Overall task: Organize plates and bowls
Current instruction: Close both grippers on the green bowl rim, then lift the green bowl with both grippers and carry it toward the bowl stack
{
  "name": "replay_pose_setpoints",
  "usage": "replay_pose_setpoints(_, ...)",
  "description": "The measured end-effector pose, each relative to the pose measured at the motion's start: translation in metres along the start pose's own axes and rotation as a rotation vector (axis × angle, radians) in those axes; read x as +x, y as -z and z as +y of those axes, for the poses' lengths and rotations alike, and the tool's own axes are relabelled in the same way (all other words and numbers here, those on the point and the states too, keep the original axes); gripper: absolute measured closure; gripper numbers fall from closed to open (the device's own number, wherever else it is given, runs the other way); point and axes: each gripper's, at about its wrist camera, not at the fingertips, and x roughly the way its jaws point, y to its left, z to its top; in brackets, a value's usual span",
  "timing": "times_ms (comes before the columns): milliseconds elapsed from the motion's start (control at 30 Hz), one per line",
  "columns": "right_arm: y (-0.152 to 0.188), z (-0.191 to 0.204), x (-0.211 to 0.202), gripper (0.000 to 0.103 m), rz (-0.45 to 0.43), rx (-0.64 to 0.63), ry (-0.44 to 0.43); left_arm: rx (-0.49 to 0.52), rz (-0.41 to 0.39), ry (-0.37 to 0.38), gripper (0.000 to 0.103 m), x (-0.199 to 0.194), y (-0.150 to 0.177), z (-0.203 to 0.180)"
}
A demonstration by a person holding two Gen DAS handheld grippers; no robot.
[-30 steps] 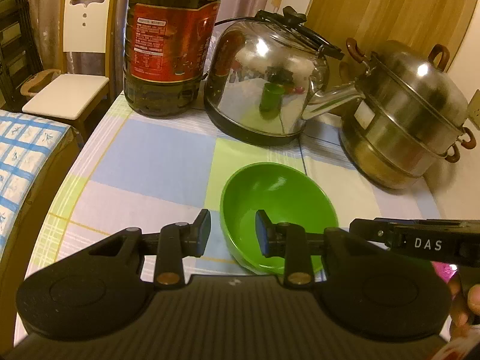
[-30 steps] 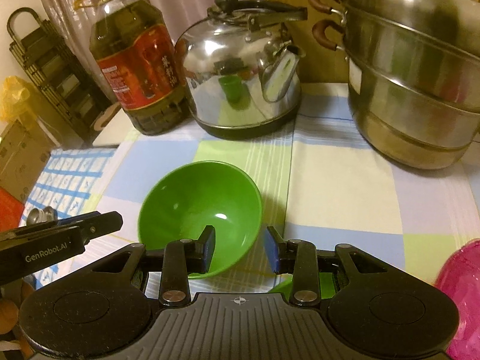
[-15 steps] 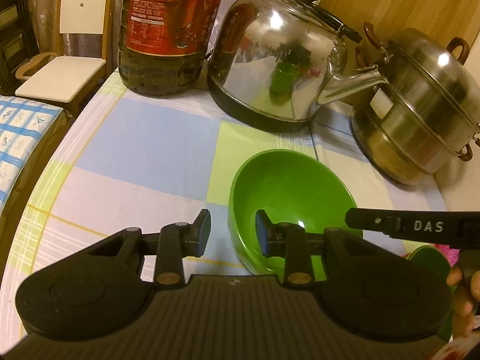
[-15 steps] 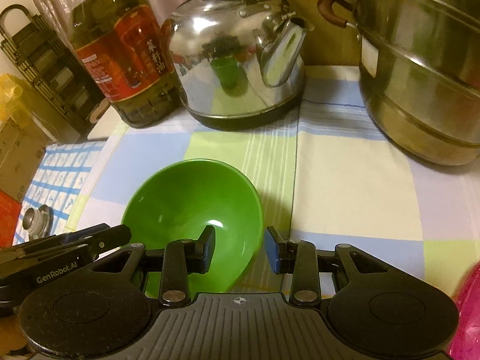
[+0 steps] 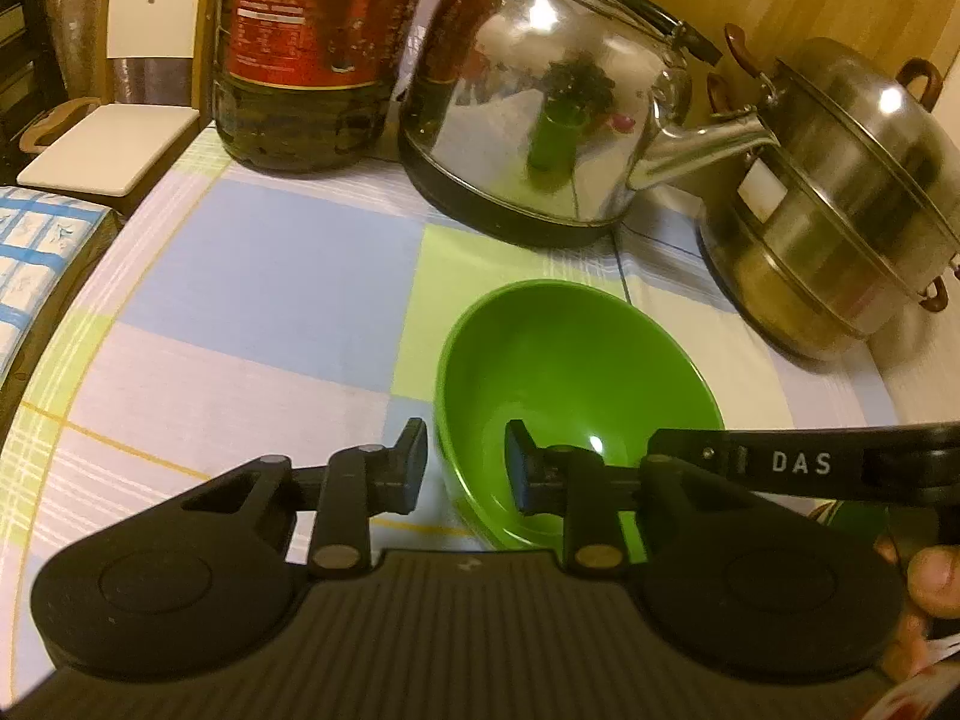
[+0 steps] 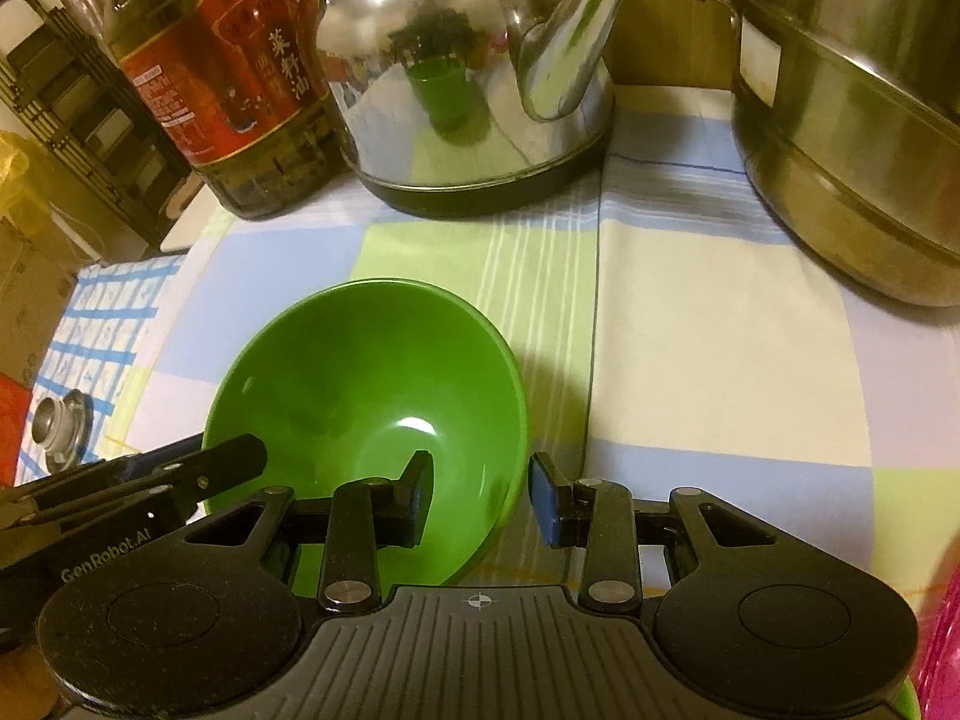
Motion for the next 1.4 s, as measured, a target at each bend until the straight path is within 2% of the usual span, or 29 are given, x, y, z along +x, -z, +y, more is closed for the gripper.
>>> replay_pose_setpoints(233, 0.001, -0.001, 0.007, 0.067, 0.017, 0.010, 0.001, 0.002, -0.006, -0.026, 0.092, 0.002, 0.002, 0.001)
replay_pose_setpoints(333, 0.002, -0.002, 0.009, 0.068, 0.022, 0.019, -0.002, -0.005, -0.006, -0.026, 0.092, 0.002, 0.002, 0.002)
replay_pose_setpoints(633, 0.004, -0.003, 0.011, 0.092, 0.013, 0.012, 0.034, -0.016, -0.002, -0.028, 0.092, 0.000, 0.002, 0.002)
replay_pose_setpoints(1033, 0.009, -0.002, 0.002, 0.092, -0.010, 0.023, 0.027, -0.018, -0.019, -0.027, 0.093, -0.012, 0.002, 0.001)
replay_pose_setpoints(1400, 0.018, 0.015, -0.026, 0.092, -0.046, 0.012, 0.012, -0.035, -0.047, -0.023, 0.093, -0.044, 0.013, 0.006)
